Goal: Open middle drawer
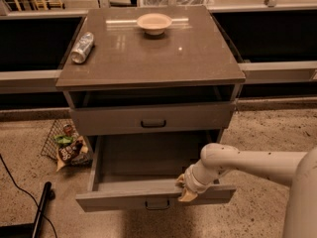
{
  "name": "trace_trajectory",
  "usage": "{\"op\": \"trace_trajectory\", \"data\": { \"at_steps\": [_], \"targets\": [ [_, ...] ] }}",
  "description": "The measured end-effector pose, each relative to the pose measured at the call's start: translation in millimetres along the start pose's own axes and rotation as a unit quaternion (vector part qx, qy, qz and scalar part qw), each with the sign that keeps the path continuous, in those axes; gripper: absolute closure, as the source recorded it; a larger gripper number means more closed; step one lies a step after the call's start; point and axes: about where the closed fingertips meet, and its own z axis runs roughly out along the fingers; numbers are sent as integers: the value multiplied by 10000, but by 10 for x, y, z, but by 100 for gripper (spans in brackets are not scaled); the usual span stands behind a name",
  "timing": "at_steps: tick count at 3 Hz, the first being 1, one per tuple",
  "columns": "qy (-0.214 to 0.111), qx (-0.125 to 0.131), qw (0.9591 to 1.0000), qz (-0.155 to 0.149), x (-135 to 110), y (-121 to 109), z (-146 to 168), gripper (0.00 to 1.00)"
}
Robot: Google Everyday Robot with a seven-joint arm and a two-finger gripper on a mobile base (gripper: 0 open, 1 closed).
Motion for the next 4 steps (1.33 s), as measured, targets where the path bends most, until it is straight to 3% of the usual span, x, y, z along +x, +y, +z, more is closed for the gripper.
{"op": "trace_trajectory", "data": {
  "at_steps": [2,4],
  "targets": [
    [-108,-7,9999,-42,1,78,21,100],
    [-108,-8,9999,-42,1,78,21,58]
  ]
}}
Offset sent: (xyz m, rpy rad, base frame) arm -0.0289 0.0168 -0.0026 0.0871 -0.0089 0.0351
